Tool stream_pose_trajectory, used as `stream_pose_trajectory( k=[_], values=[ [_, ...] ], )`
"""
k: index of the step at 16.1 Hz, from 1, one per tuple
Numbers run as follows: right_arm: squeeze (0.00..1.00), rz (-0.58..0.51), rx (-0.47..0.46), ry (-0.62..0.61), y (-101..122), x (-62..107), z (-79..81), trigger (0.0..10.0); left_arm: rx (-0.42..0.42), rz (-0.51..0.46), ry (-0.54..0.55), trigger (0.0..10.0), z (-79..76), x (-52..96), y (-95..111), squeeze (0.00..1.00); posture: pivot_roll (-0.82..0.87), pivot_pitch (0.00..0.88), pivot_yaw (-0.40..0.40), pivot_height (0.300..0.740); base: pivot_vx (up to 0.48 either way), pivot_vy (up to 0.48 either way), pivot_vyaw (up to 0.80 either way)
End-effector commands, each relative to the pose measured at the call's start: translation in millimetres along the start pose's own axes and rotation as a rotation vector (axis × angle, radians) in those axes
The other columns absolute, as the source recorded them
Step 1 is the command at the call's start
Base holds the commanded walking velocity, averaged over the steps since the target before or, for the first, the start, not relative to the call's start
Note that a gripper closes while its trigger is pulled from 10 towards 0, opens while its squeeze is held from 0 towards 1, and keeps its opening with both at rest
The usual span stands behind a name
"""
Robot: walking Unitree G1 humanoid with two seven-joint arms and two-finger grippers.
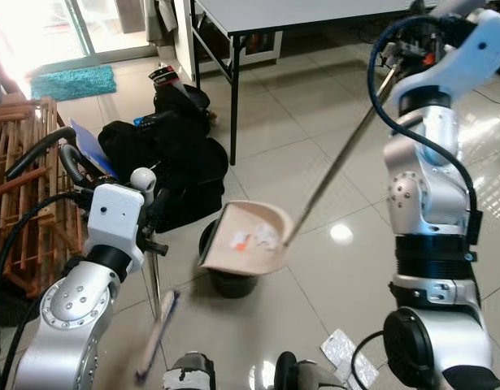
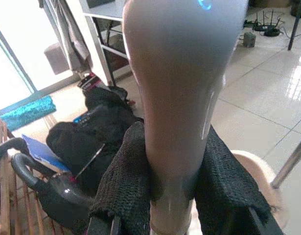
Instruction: Sweep floor
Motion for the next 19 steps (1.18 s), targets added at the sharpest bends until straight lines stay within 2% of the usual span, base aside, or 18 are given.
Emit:
stream_pose_trajectory(
  k=[1, 5, 7, 10, 13, 15, 19],
  values=[
    [0.0, -0.087, -0.045, -0.012, 21, -2.8, 0.6, 10.0, 0.003, -0.045, -0.011, 10.0, -4.2, -0.3, 10, 0.0, 0.21, 0.168, -0.039, 0.74, 0.0, 0.0, 0.0],
    [0.0, -0.108, -0.065, -0.04, 35, 7.1, -4.3, 10.0, -0.009, -0.058, -0.038, 10.0, -8.1, -7.5, 13, 0.0, 0.19, 0.16, -0.013, 0.74, 0.0, 0.0, 0.0],
    [0.0, -0.086, -0.064, -0.017, 43, 12.9, -3.0, 10.0, -0.007, -0.068, -0.038, 10.0, -6.0, -10.2, 15, 0.0, 0.18, 0.164, -0.004, 0.74, 0.0, 0.0, 0.0],
    [0.0, -0.053, -0.044, 0.025, 59, 21.9, -0.4, 10.0, -0.026, -0.07, -0.005, 10.0, 1.6, -7.5, 16, 0.0, 0.16, 0.179, 0.0, 0.74, 0.0, 0.0, 0.0],
    [0.0, -0.038, -0.032, 0.036, 65, 26.7, -0.3, 10.0, -0.034, -0.07, 0.015, 10.0, 5.3, -4.5, 15, 0.0, 0.16, 0.187, -0.006, 0.74, 0.0, 0.0, 0.0],
    [0.0, 0.008, -0.015, 0.051, 74, 35.8, -1.6, 10.0, -0.03, -0.068, 0.029, 10.0, 7.0, 0.1, 14, 0.0, 0.15, 0.195, -0.009, 0.74, 0.0, 0.0, 0.0],
    [0.0, 0.041, 0.0, 0.065, 74, 39.1, -2.5, 10.0, -0.017, -0.073, 0.02, 10.0, 4.1, -1.9, 15, 0.0, 0.16, 0.19, -0.012, 0.74, 0.0, 0.0, 0.0]
  ],
)
Point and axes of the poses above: a point about 5 cm out from each wrist's last joint towards the gripper, its own x axis pointing back from the gripper into the wrist, its own y axis along the axis of the wrist's last joint, z = x × y, the point moved 1 cm from there along -x, pointing out of the wrist towards the gripper, and after that the axes turned 6 degrees about -x, right-handed, at the moved point
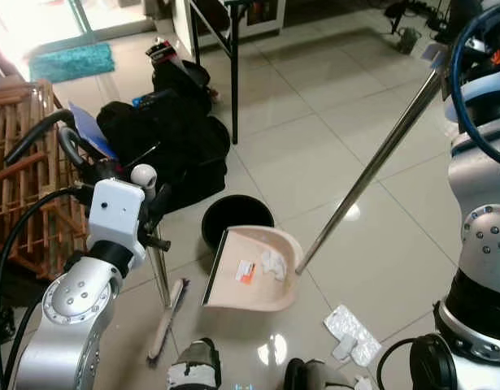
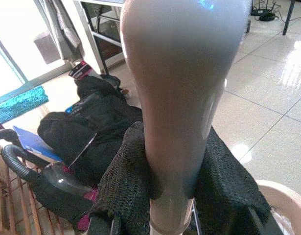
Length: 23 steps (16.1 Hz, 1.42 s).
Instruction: Sweep floor
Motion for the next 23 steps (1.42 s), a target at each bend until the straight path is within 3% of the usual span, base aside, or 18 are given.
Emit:
stream_pose_trajectory(
  k=[1, 7, 11, 15, 19, 23],
  values=[
    [0.0, -0.031, -0.011, 0.004, 8, 1.7, 0.6, 10.0, -0.022, -0.044, 0.023, 10.0, 2.8, 0.6, 10, 0.0, 0.17, 0.187, -0.013, 0.74, 0.0, 0.0, 0.0],
    [0.0, -0.102, 0.012, -0.022, -7, -26.5, 3.5, 10.0, -0.025, -0.063, 0.033, 10.0, 4.4, -0.5, 13, 0.0, 0.19, 0.177, -0.021, 0.74, 0.0, 0.0, 0.0],
    [0.0, -0.149, 0.017, 0.052, -27, -46.9, 24.4, 10.0, -0.021, -0.054, 0.041, 10.0, 4.5, 3.2, 12, 0.0, 0.22, 0.179, -0.042, 0.74, 0.0, 0.0, 0.0],
    [0.0, -0.183, 0.011, 0.084, -38, -42.9, 33.8, 10.0, -0.045, -0.049, 0.045, 10.0, 3.2, 0.7, 9, 0.0, 0.2, 0.172, -0.034, 0.74, 0.0, 0.0, 0.0],
    [0.0, -0.23, 0.063, 0.133, -43, -46.9, 44.9, 10.0, -0.041, -0.076, 0.034, 10.0, 0.7, -5.2, 15, 0.0, 0.21, 0.169, -0.041, 0.74, 0.062, 0.0, 0.0],
    [0.0, -0.224, 0.064, 0.139, -47, -46.8, 48.1, 10.0, -0.041, -0.076, 0.036, 10.0, 2.7, -5.6, 14, 0.0, 0.21, 0.163, -0.033, 0.74, 0.314, 0.0, 0.77]
  ],
)
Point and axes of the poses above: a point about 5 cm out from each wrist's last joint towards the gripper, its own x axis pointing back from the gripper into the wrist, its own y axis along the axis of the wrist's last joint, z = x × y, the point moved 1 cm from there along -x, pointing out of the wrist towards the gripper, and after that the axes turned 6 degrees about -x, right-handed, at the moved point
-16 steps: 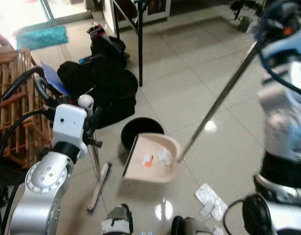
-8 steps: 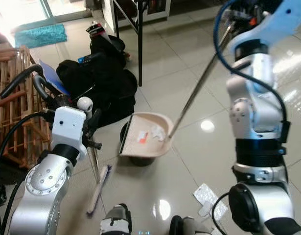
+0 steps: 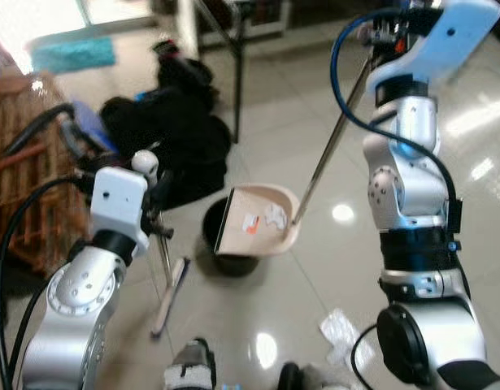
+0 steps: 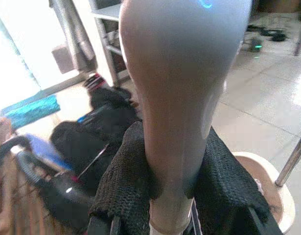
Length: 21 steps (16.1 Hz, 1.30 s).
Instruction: Sweep floor
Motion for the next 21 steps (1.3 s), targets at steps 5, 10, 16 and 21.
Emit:
stream_pose_trajectory(
  k=[5, 10, 16, 21],
  values=[
    [0.0, -0.076, -0.021, -0.036, 19, 2.8, -8.2, 10.0, -0.016, -0.024, -0.005, 10.0, 0.8, -2.4, 2, 0.0, 0.19, 0.15, -0.027, 0.74, 0.34, 0.0, 0.15],
    [0.0, -0.058, -0.01, -0.05, 23, 15.9, -15.6, 10.0, -0.013, -0.027, -0.014, 10.0, 0.3, -4.0, 1, 0.0, 0.19, 0.134, -0.025, 0.74, 0.349, 0.0, 0.0],
    [0.0, -0.048, -0.014, -0.071, 25, 19.2, -20.3, 10.0, -0.016, -0.023, -0.015, 10.0, -0.6, -4.7, 0, 0.0, 0.2, 0.127, -0.025, 0.74, 0.058, 0.0, 0.0],
    [0.0, -0.08, -0.001, -0.054, 22, 17.2, -17.7, 10.0, -0.023, -0.019, -0.009, 10.0, 2.2, -2.3, 1, 0.0, 0.22, 0.144, -0.029, 0.74, 0.0, 0.0, 0.0]
  ],
)
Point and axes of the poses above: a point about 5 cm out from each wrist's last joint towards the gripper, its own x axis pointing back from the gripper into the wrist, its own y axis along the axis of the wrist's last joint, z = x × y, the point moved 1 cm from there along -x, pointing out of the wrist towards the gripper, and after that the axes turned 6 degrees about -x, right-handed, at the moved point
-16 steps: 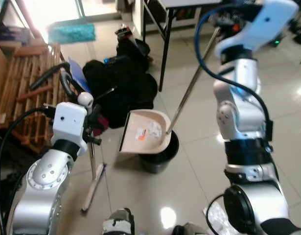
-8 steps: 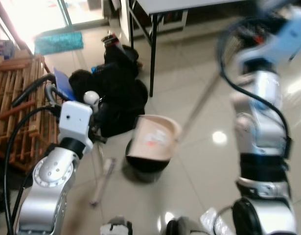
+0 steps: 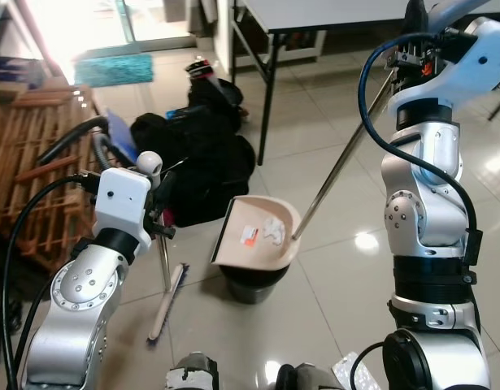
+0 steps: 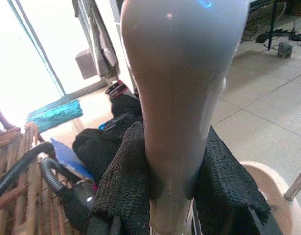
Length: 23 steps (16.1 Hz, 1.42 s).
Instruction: Sweep floor
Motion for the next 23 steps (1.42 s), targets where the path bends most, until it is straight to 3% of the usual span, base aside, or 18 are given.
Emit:
stream_pose_trajectory(
  k=[1, 5, 12, 17, 18, 23],
  values=[
    [0.0, -0.087, -0.002, 0.047, 12, -7.0, 11.3, 10.0, -0.016, -0.025, 0.01, 10.0, 2.4, 2.8, 7, 0.0, 0.22, 0.147, -0.032, 0.74, 0.0, 0.0, 0.0],
    [0.0, -0.106, 0.027, 0.172, 1, -7.0, 36.5, 10.0, -0.019, -0.02, 0.02, 10.0, 3.1, 6.2, 6, 0.0, 0.23, 0.158, -0.039, 0.74, 0.0, 0.0, 0.0],
    [0.0, -0.199, 0.123, 0.286, -11, -3.8, 63.6, 10.0, -0.021, -0.011, 0.022, 10.0, 4.0, 9.0, 5, 0.0, 0.24, 0.174, -0.038, 0.74, 0.0, 0.0, 0.0],
    [0.0, -0.239, 0.194, 0.509, -19, 20.8, 95.6, 10.0, -0.018, -0.01, 0.021, 10.0, 3.5, 9.4, 5, 0.0, 0.23, 0.179, -0.039, 0.74, 0.0, 0.0, 0.0],
    [0.0, -0.247, 0.212, 0.59, -24, 32.8, 105.9, 10.0, -0.016, -0.009, 0.018, 10.0, 2.8, 9.4, 5, 0.0, 0.23, 0.179, -0.039, 0.74, 0.0, 0.0, 0.0],
    [0.0, -0.237, 0.201, 0.693, -25, 50.3, 116.2, 10.0, -0.014, -0.007, 0.016, 10.0, 3.0, 8.7, 5, 0.0, 0.23, 0.179, -0.037, 0.74, 0.0, 0.0, 0.0]
  ],
)
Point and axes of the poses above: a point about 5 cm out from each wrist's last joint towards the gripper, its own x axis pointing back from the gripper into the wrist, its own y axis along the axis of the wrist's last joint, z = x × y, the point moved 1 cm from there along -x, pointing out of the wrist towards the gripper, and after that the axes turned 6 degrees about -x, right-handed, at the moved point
